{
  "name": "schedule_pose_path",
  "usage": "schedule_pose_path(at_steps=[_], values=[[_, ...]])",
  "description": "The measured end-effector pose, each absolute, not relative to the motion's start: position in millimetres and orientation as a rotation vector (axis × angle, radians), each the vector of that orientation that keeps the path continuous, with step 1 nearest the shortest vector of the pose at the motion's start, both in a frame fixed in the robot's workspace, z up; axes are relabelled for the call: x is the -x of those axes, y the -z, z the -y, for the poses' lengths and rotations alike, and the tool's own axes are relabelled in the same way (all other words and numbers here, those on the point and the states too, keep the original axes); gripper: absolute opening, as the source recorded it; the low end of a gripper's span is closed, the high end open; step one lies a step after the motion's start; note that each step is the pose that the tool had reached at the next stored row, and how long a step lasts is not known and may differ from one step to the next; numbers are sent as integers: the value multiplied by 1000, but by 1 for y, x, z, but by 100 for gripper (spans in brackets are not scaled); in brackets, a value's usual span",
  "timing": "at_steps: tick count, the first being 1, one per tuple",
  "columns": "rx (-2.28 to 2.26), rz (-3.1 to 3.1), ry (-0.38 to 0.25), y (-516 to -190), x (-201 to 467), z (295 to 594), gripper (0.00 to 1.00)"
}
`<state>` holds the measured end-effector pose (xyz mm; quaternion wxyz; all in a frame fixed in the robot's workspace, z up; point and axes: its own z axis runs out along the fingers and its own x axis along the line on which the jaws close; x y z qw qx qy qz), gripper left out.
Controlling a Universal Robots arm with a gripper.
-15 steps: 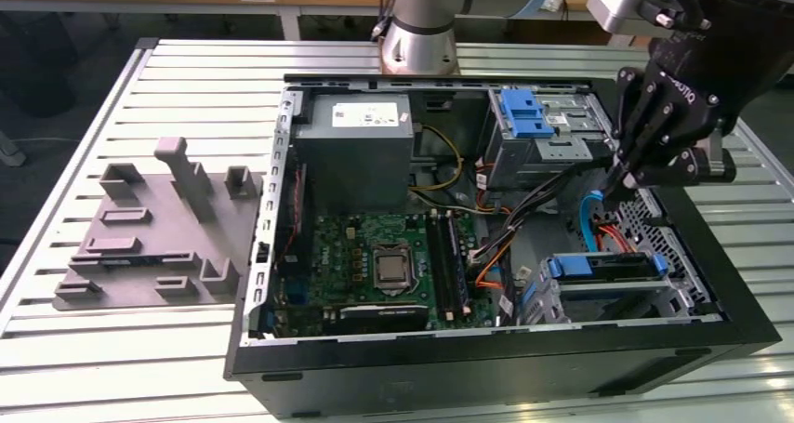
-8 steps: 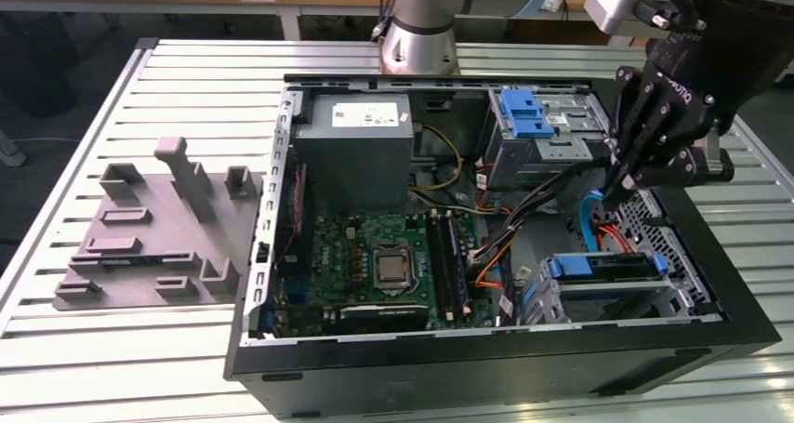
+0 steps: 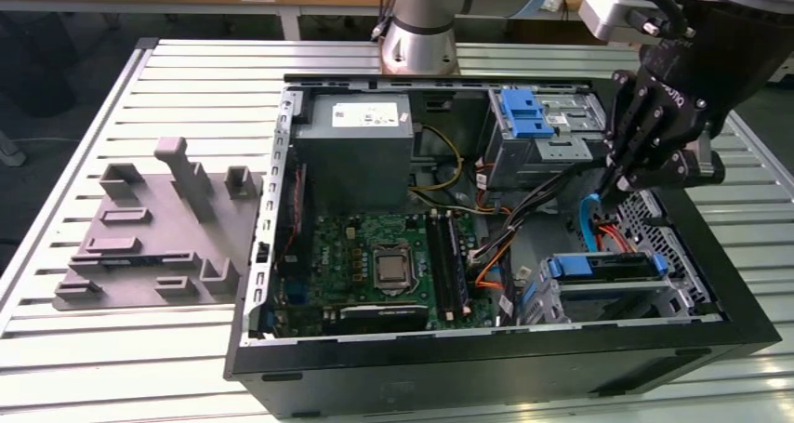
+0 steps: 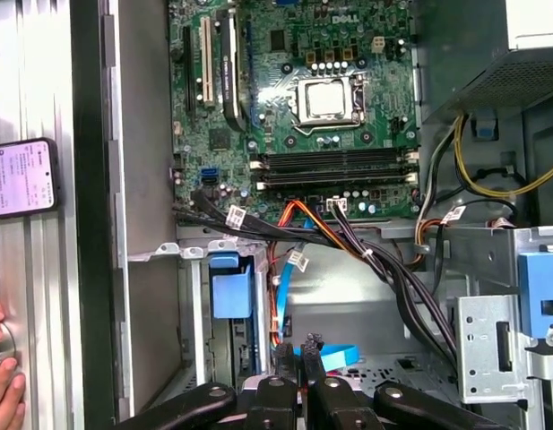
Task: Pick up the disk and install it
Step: 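Insert the second disk wire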
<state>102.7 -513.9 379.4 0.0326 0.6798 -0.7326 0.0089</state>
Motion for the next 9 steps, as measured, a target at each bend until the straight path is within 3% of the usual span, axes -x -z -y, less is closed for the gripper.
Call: schedule_pose_path(at_steps=[9], values=[[-2092, 2255, -27, -375, -103, 514, 19]])
